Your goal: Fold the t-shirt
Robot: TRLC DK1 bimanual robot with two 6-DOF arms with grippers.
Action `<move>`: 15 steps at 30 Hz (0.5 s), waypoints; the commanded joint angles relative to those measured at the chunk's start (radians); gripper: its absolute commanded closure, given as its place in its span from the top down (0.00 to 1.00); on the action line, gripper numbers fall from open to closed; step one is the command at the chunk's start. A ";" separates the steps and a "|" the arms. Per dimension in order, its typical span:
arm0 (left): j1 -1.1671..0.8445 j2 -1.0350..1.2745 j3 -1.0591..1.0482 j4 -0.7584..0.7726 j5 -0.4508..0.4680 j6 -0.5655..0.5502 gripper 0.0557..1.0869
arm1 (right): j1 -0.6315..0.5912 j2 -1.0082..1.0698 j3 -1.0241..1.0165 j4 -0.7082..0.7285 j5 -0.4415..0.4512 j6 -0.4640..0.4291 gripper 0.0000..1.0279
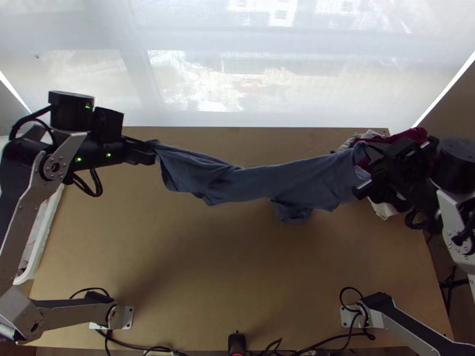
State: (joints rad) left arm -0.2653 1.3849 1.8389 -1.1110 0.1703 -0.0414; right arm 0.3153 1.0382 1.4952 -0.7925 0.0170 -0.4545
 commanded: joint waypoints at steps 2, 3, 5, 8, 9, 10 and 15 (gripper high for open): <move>0.057 -0.043 0.151 -0.016 0.005 -0.023 0.03 | -0.002 -0.013 0.169 -0.010 0.029 -0.006 0.03; 0.064 -0.044 0.171 -0.016 0.005 -0.026 0.03 | -0.001 -0.017 0.188 -0.004 0.032 -0.006 0.03; 0.083 -0.044 0.217 -0.016 0.006 -0.035 0.03 | 0.001 -0.023 0.220 0.012 0.035 -0.003 0.03; 0.109 -0.044 0.293 -0.016 0.017 -0.058 0.03 | 0.010 -0.021 0.284 0.019 0.043 0.002 0.03; 0.118 -0.046 0.321 -0.016 0.018 -0.071 0.03 | 0.013 -0.021 0.306 0.024 0.046 0.000 0.03; 0.121 -0.044 0.349 -0.016 0.018 -0.077 0.03 | 0.015 -0.020 0.326 0.030 0.049 0.000 0.03; 0.132 -0.049 0.445 0.016 0.020 -0.110 0.03 | 0.015 0.019 0.438 0.033 0.052 -0.006 0.03</move>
State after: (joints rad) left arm -0.1608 1.3430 2.1513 -1.1236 0.1879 -0.1108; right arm 0.3252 1.0256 1.7931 -0.7708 0.0605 -0.4576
